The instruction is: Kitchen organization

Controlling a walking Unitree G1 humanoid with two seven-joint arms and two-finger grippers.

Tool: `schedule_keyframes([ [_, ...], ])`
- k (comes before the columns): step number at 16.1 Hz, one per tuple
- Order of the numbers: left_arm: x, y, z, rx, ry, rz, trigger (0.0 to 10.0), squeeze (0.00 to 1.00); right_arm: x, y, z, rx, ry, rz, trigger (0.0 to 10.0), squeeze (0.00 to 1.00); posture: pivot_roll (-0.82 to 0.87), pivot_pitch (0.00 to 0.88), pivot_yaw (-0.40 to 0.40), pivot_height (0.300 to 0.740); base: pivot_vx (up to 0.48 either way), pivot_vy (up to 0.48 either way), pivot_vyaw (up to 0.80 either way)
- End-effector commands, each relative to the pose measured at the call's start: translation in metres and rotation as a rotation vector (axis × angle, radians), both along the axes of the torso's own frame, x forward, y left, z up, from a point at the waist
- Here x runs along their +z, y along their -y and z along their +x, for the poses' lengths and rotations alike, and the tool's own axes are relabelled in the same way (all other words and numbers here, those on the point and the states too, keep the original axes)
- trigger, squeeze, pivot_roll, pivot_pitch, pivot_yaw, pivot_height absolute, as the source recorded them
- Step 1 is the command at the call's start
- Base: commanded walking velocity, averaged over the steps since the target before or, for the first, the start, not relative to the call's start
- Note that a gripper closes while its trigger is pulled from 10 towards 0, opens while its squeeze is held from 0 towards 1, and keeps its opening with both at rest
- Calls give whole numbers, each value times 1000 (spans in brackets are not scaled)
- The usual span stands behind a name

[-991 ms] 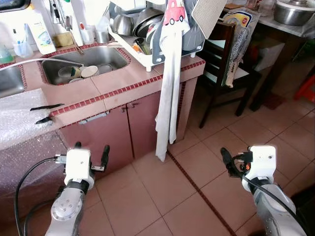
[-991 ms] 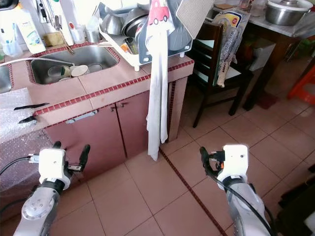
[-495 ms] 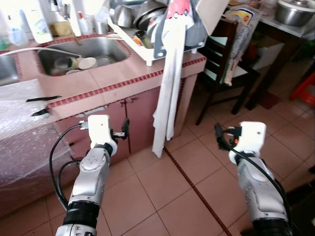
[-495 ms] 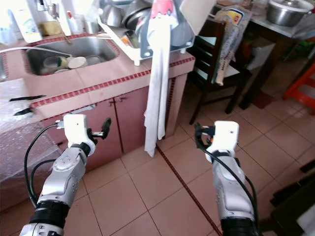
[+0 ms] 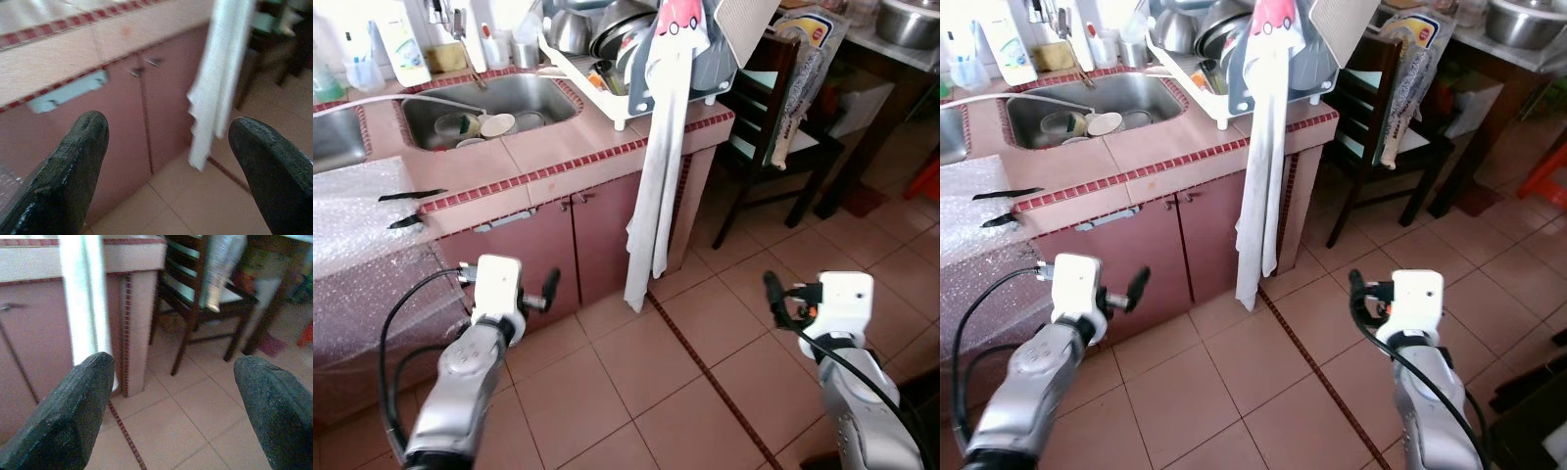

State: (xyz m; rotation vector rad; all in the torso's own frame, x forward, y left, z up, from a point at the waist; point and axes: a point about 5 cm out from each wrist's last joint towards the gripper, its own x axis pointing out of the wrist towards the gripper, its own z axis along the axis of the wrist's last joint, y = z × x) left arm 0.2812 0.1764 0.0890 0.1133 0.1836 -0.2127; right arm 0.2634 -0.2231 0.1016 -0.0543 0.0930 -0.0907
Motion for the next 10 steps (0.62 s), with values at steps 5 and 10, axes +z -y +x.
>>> schedule_keyframes([
  [5, 11, 7, -7, -61, -11, -24, 10000, 0, 3, -6, 1, -37, 21, 34, 10000, 0, -79, 110, 44, 740, 0, 0, 0],
  [10, 21, 2, -14, 104, 79, -34, 10000, 0, 9, -10, -1, -34, 54, 5, 10000, 0, -74, 130, 35, 740, 0, 0, 0],
])
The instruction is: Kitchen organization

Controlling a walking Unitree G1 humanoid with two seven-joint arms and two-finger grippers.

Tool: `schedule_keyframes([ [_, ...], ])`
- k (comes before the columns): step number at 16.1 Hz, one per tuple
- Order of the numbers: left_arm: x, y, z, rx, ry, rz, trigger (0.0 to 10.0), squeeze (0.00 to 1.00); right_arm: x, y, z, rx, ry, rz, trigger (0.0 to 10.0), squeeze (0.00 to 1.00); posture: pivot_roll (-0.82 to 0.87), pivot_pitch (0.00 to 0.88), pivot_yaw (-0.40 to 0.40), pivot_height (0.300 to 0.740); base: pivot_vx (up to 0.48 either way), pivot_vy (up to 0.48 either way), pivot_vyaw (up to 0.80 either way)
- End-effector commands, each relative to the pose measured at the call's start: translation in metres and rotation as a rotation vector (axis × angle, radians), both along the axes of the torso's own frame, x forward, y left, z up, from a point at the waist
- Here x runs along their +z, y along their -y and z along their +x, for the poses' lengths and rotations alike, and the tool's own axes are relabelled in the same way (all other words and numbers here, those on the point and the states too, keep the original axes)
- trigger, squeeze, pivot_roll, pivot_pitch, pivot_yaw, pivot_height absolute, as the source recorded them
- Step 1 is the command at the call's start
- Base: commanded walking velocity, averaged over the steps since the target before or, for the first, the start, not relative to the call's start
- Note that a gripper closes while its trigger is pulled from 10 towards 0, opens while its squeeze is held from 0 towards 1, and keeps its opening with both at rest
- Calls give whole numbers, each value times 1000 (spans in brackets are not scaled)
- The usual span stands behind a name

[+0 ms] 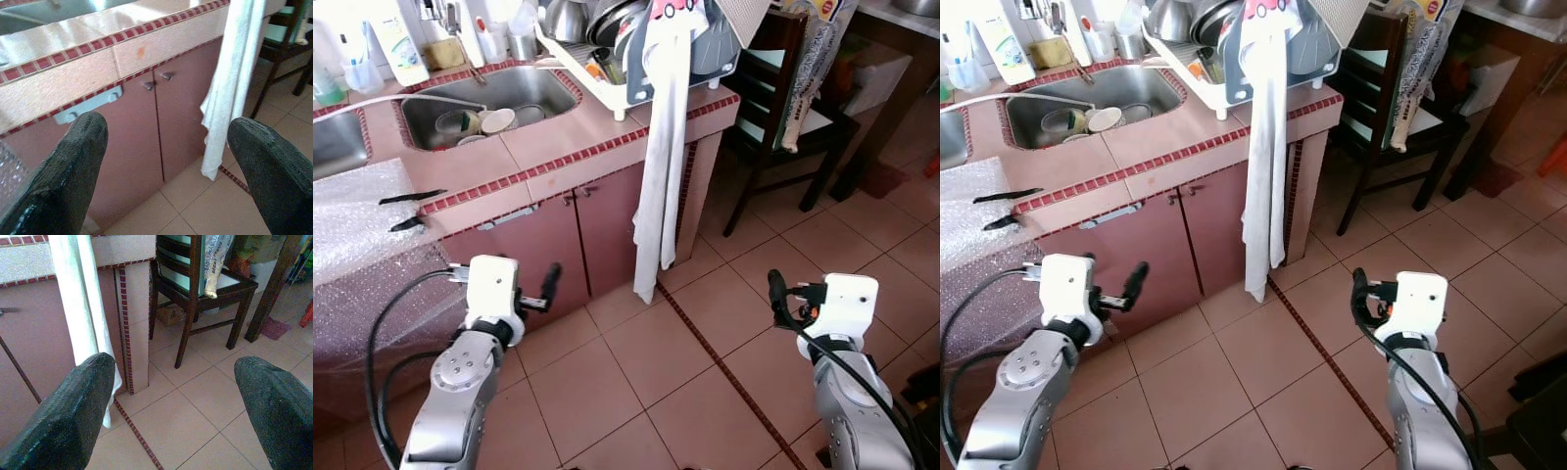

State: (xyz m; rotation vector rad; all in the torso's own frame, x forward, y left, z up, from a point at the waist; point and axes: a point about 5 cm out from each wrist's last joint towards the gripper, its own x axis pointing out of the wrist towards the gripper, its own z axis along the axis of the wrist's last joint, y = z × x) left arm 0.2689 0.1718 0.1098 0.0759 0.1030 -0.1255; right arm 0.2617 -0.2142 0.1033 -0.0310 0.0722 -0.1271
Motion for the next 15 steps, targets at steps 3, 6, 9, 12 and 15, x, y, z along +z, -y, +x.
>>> schedule_keyframes([
  [3, 2, 8, -1, -49, -7, 1, 10000, 0, 20, -9, 1, 35, 79, -67, 10000, 0, -74, 130, 30, 740, 0, 0, 0],
  [6, 4, 9, 6, -82, 12, 45, 10000, 0, 15, -6, -3, 23, 55, -75, 10000, 0, -77, 130, 21, 740, 0, 0, 0],
  [9, 8, 6, 17, -32, 19, 36, 10000, 0, 16, 4, -2, 12, 37, -106, 10000, 0, -83, 129, -7, 740, 0, 0, 0],
  [12, 5, 4, 16, 7, 8, 5, 10000, 0, 20, 8, 2, 12, 36, -142, 10000, 0, -91, 132, -16, 740, 0, 0, 800],
  [15, 1, 15, 13, -16, 1, -3, 10000, 0, 20, 8, 5, 0, 38, -113, 10000, 0, -90, 135, -19, 740, 0, 0, 181],
])
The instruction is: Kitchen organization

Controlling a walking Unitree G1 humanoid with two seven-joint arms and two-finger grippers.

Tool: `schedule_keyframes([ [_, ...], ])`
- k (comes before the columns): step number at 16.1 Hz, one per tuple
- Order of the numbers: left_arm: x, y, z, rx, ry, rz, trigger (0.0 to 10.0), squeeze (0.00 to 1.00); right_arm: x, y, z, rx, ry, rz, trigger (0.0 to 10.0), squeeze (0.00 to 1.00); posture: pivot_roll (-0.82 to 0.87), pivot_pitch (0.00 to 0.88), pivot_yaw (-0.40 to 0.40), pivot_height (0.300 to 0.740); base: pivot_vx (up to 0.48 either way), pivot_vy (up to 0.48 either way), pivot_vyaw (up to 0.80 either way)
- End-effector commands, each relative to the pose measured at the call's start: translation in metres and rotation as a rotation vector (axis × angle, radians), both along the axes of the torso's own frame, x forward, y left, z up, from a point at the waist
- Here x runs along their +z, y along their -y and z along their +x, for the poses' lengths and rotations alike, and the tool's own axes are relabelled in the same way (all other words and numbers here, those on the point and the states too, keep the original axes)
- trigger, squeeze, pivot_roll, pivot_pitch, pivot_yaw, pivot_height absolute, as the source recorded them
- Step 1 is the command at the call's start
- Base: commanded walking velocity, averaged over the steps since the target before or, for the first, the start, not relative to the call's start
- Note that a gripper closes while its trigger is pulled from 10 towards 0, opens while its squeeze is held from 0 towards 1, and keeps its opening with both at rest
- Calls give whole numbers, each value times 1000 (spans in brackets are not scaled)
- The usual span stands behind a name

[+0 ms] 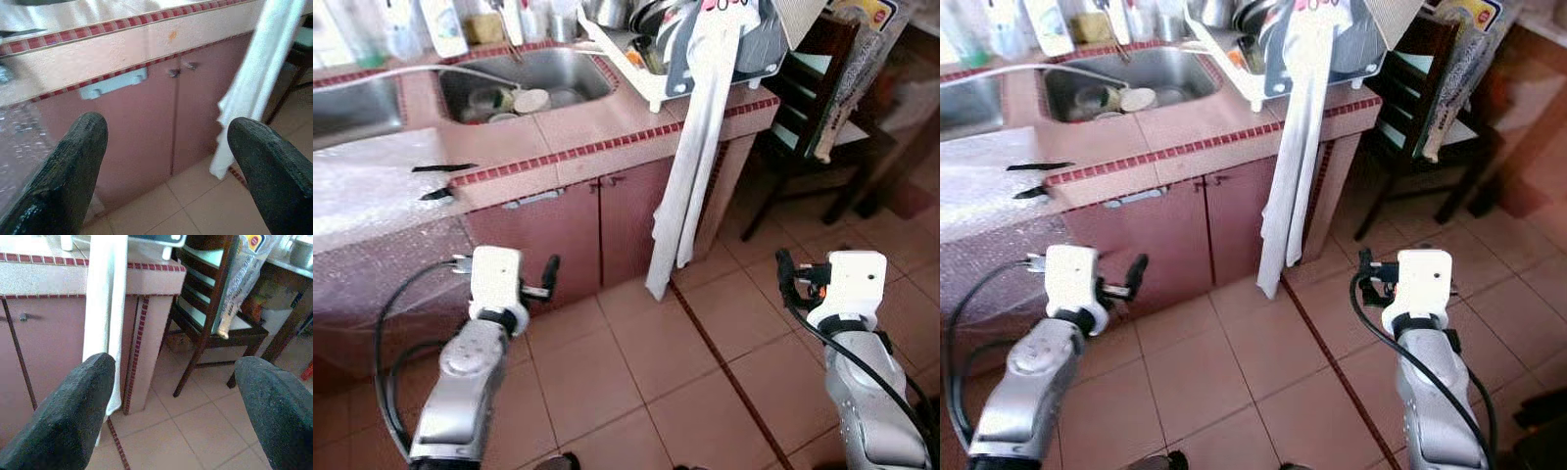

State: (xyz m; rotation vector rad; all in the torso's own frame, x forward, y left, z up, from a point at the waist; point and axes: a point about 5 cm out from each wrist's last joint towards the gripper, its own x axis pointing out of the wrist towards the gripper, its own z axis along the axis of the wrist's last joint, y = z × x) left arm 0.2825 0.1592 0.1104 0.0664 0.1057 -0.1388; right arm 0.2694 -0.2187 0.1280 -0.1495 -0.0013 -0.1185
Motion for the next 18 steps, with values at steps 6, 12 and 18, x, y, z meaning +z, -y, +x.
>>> schedule_keyframes([
  [6, 2, -7, 2, 27, 5, 6, 10000, 0, -10, 3, -5, -33, -32, 14, 10000, 0, -79, 138, -6, 740, 0, 0, 0],
  [12, 2, -4, 3, 41, -1, -15, 10000, 0, -7, -14, 7, 27, -22, 0, 10000, 0, -60, 124, -15, 740, 0, 0, 400],
  [18, 1, -3, 6, 61, -14, -29, 10000, 0, -9, -13, 11, 26, -20, 43, 10000, 0, -58, 108, -17, 740, 0, 0, 602],
])
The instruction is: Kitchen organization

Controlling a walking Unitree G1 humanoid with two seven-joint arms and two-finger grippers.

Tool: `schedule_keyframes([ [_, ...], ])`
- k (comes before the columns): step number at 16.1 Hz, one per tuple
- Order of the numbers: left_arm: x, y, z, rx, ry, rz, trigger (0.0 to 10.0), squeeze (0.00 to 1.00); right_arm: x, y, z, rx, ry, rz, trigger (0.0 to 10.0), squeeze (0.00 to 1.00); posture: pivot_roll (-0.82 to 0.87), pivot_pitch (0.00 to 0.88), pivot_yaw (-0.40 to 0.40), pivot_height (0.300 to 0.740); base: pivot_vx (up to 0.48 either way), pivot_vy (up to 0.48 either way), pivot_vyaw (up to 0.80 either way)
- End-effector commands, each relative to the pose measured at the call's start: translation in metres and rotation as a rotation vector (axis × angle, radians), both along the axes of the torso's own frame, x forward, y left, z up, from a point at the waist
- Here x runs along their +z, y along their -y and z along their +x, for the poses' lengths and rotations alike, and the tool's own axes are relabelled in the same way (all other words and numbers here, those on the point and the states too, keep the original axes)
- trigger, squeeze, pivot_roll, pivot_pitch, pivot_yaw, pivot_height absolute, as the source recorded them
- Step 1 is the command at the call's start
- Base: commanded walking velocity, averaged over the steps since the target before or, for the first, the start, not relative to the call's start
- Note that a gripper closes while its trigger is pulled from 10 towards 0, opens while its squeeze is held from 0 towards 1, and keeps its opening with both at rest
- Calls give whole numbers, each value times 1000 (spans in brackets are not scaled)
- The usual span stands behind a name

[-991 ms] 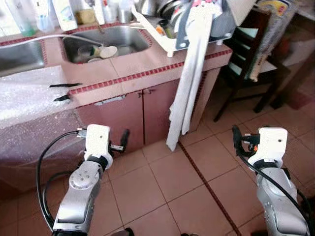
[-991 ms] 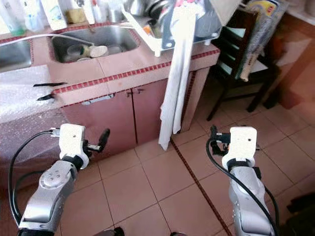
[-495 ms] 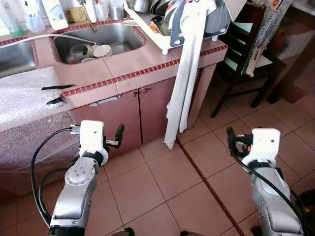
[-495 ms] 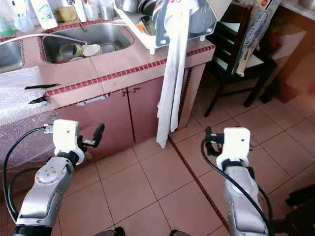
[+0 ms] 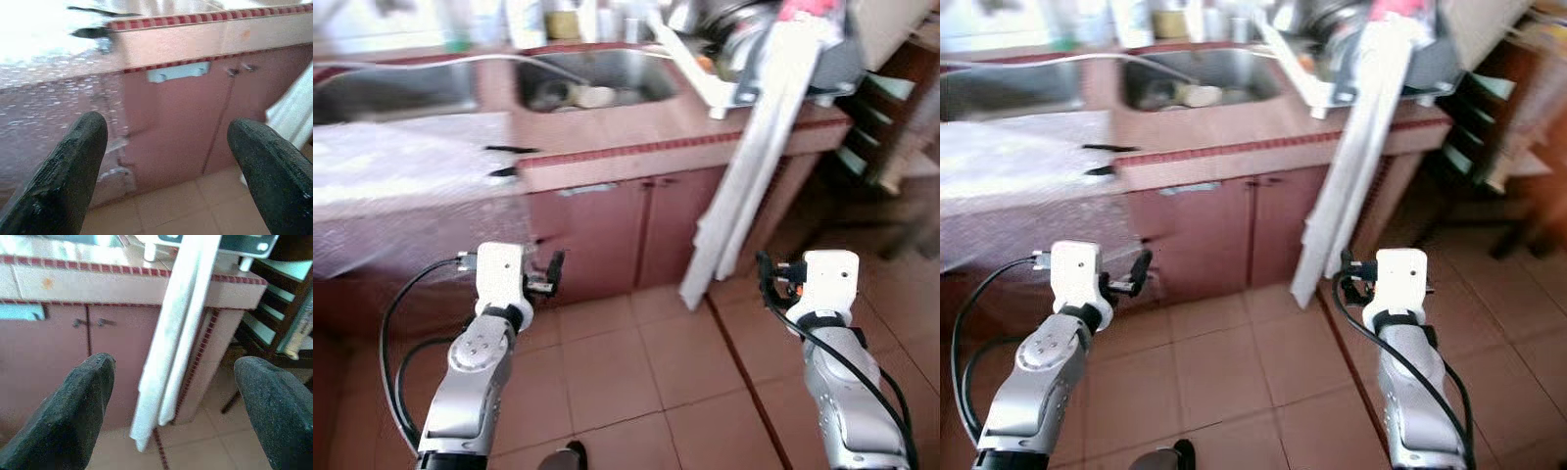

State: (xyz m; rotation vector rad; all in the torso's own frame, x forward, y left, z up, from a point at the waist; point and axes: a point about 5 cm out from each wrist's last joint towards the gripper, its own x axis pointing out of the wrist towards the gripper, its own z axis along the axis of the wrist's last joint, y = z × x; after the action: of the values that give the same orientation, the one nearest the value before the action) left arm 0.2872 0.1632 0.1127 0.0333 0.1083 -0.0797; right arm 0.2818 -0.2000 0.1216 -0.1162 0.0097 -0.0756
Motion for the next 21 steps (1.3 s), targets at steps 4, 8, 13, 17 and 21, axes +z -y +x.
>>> schedule_keyframes([
  [4, 0, 1, 2, 13, -14, -12, 10000, 0, -2, 4, 0, -17, -5, 17, 10000, 0, -57, 116, -14, 740, 0, 68, 0],
  [8, -1, 1, 2, 16, -22, -13, 10000, 0, -5, 3, 0, -27, -9, 26, 10000, 0, -60, 123, -11, 740, 0, 290, 0],
  [13, -1, 1, 4, 21, -28, -22, 10000, 0, -7, 9, -2, -53, -15, 29, 10000, 0, -64, 124, -5, 740, 0, 304, 0],
  [17, -1, 0, 4, 30, -32, -31, 10000, 0, -8, 10, -2, -60, -19, 39, 10000, 0, -62, 128, -8, 740, 0, 311, 0],
  [21, -2, 1, 3, 33, -38, -32, 10000, 0, -7, 11, -1, -65, -17, 39, 10000, 0, -63, 127, -8, 740, 0, 384, 0],
])
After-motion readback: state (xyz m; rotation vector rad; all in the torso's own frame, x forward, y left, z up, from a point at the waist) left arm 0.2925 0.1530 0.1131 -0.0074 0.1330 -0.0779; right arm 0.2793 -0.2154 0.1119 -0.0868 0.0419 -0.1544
